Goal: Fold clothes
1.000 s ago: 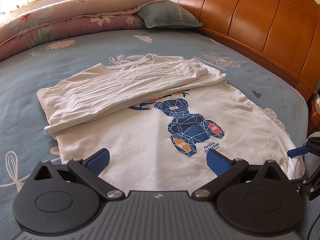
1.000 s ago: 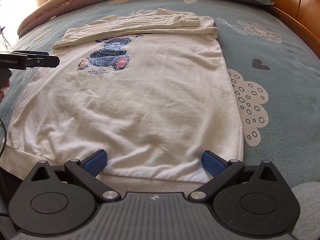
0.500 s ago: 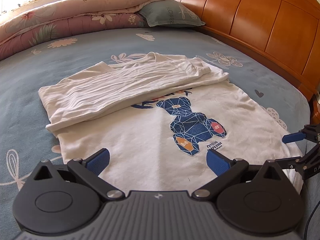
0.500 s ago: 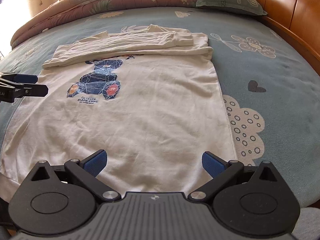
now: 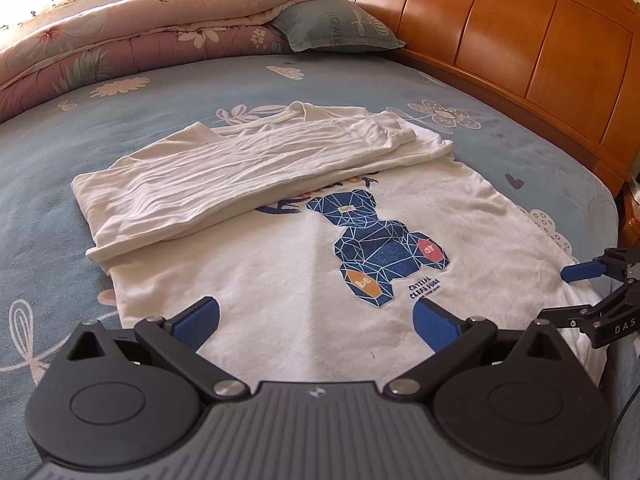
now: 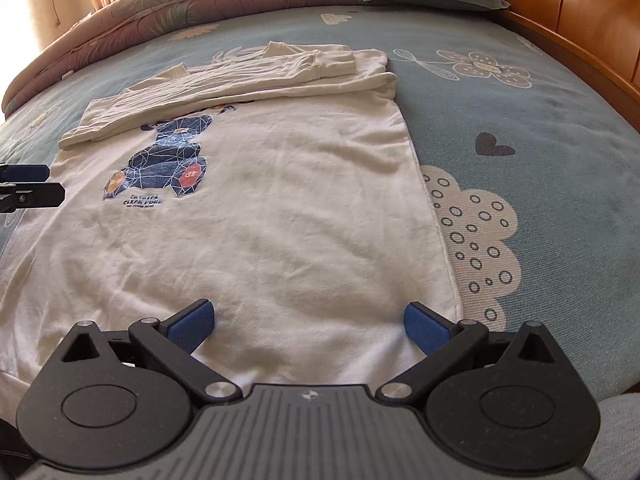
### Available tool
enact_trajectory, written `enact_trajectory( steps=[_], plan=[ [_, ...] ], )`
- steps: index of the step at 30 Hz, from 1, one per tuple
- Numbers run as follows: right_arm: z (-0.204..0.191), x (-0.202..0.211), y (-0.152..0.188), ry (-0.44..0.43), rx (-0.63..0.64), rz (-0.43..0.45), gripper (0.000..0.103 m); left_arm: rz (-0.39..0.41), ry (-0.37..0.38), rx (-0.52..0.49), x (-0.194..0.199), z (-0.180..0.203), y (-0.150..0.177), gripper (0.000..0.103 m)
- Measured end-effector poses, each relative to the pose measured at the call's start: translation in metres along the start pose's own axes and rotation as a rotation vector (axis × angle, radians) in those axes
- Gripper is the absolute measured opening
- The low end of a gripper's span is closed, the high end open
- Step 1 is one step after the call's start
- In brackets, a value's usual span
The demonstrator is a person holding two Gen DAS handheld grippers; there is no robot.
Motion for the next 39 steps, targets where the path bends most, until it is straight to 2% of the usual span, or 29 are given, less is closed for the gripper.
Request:
enact_trajectory(
  steps=[5, 9, 13, 16, 18, 21, 23, 26, 28, 31, 34, 39],
  plan=[
    [-0.001, -0.004, 0.005, 0.011, 0.023, 0.028, 0.103, 0.021, 0.072, -0.095, 0.003, 0.027, 0.003, 0.102],
    [-0.002, -0.005, 0.010, 0.013, 0.038, 0.056, 0.103, -0.047, 0.041, -0.110, -0.012, 0.029, 0.013, 0.102],
    [-0.001, -0.003, 0.015, 0.005, 0.048, 0.108, 0.103, -0.096, -0.007, -0.050, -0.022, 0.006, 0.018, 0.102],
    [-0.001, -0.002, 0.018, 0.001, 0.049, 0.140, 0.103, -0.060, -0.028, 0.029, -0.015, -0.019, 0.011, 0.102],
    [-0.001, -0.002, 0.019, 0.000, 0.050, 0.150, 0.103, -0.034, -0.004, 0.128, -0.011, -0.037, 0.006, 0.102],
    [-0.001, -0.002, 0.019, 0.000, 0.051, 0.159, 0.103, -0.055, 0.067, 0.250, -0.013, -0.056, 0.007, 0.102],
    [-0.001, -0.002, 0.020, 0.000, 0.052, 0.163, 0.103, -0.052, 0.074, 0.262, -0.013, -0.061, 0.007, 0.102],
    [-0.001, -0.002, 0.020, 0.000, 0.054, 0.170, 0.103, -0.039, 0.002, 0.282, -0.007, -0.072, 0.004, 0.102],
    [-0.002, -0.002, 0.021, 0.000, 0.055, 0.175, 0.103, -0.005, 0.014, 0.317, -0.002, -0.077, 0.000, 0.102],
    [-0.002, -0.002, 0.021, 0.003, 0.055, 0.179, 0.103, 0.046, 0.043, 0.306, 0.001, -0.073, -0.005, 0.102],
    [-0.002, -0.002, 0.021, 0.005, 0.054, 0.182, 0.103, 0.047, 0.057, 0.321, -0.011, -0.070, -0.006, 0.102],
    [-0.002, -0.002, 0.021, 0.009, 0.053, 0.187, 0.103, 0.003, -0.028, 0.297, -0.022, -0.073, 0.000, 0.102]
  ],
)
Point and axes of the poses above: each gripper's, at about its wrist camera, not at the fingertips, and x roughly against the way its jaws point, z to its right, y to its underside, the point moved 5 cm from there along -x, roughly the way its jaws point, and after that the axes turned 2 degrees about z, right-handed, at the moved point
